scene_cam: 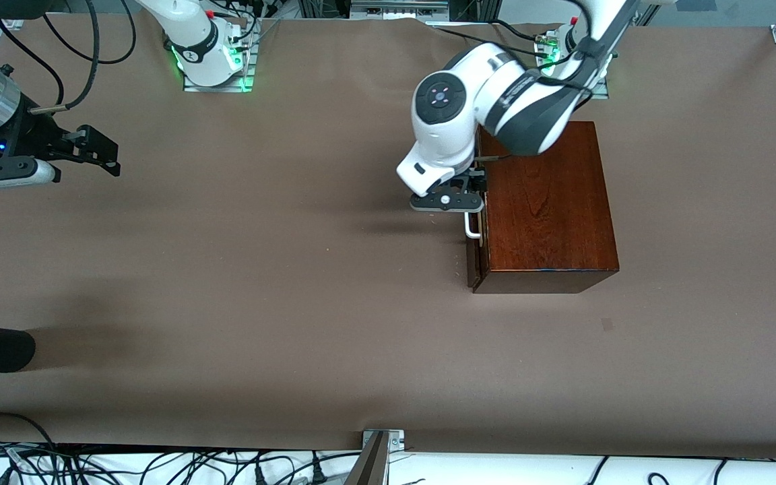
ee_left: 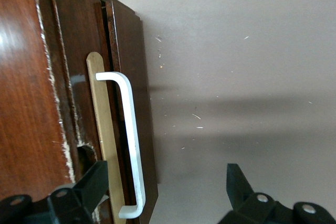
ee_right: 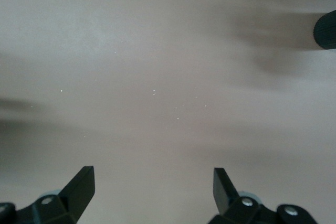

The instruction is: Open drawer, take yellow block, close drawer

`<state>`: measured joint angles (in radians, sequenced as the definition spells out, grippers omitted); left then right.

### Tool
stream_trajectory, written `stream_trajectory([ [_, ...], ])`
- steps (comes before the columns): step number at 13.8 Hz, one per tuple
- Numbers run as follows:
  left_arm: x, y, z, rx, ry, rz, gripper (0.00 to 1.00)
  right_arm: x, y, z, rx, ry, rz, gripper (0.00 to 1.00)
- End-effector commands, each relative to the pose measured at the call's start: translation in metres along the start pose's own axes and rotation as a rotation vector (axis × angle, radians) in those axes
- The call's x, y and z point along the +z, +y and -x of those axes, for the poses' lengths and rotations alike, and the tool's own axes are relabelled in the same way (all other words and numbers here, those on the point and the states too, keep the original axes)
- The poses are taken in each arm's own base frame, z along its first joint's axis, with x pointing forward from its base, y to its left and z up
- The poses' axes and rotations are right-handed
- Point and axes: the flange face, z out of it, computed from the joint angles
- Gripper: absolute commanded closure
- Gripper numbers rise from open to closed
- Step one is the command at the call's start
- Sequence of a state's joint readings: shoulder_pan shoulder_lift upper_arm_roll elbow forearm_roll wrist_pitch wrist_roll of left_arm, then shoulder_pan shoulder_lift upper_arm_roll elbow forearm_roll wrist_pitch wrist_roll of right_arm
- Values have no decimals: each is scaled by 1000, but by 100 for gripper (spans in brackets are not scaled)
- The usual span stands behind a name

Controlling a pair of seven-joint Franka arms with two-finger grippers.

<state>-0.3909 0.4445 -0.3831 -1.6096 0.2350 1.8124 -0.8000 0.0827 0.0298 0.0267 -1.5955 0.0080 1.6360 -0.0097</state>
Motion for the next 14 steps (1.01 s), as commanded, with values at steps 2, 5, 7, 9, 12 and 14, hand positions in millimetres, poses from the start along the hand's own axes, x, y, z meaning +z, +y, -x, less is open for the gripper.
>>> stream_trajectory([
  [2, 26, 9, 19, -20, 55, -106, 0, -8, -2, -2, 10, 22, -20, 0],
  [5, 45, 14, 21, -35, 78, -97, 0, -5, -4, -4, 7, 22, -23, 0],
  [7, 56, 18, 21, -49, 68, -101, 0, -3, -5, -5, 6, 18, -26, 0],
  [9, 63, 19, 19, -44, 67, -113, 0, -2, -5, -3, 6, 5, -26, 0],
  [12, 76, 25, 18, -51, 68, -106, 0, -5, -11, -2, -5, 11, -25, 0],
  [14, 85, 37, 25, -60, 71, -107, 0, -5, -12, -2, -7, 9, -26, 0],
])
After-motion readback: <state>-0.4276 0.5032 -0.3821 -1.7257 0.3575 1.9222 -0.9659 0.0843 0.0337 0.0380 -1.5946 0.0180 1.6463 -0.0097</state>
